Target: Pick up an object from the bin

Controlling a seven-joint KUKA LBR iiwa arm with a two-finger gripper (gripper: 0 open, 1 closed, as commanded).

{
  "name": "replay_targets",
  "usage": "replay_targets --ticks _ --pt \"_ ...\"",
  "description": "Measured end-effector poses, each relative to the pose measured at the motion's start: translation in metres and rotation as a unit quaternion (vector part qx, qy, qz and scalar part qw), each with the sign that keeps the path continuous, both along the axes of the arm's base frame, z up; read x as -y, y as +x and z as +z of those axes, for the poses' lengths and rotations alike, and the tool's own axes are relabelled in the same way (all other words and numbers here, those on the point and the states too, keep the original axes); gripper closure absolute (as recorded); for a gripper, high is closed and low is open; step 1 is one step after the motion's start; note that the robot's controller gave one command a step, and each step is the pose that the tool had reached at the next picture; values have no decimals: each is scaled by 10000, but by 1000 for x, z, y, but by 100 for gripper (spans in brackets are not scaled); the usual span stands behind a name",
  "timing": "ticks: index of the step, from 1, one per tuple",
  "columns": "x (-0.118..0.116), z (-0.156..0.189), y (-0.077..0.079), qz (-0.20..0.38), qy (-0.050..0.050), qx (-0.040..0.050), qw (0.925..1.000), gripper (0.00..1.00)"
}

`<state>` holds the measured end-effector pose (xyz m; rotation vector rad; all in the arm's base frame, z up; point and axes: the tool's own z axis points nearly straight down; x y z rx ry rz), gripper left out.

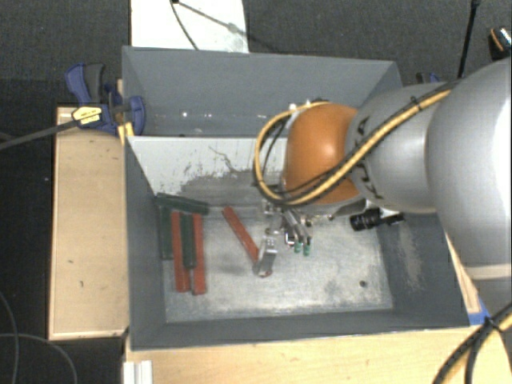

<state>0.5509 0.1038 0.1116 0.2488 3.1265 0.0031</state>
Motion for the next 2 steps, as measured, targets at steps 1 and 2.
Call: replay_targets --ticks 1,2 --pt "6 -43 -9 -596 -5 -38 9982 0" --pt "5 -43 -8 -597 -3 -34 9982 0"
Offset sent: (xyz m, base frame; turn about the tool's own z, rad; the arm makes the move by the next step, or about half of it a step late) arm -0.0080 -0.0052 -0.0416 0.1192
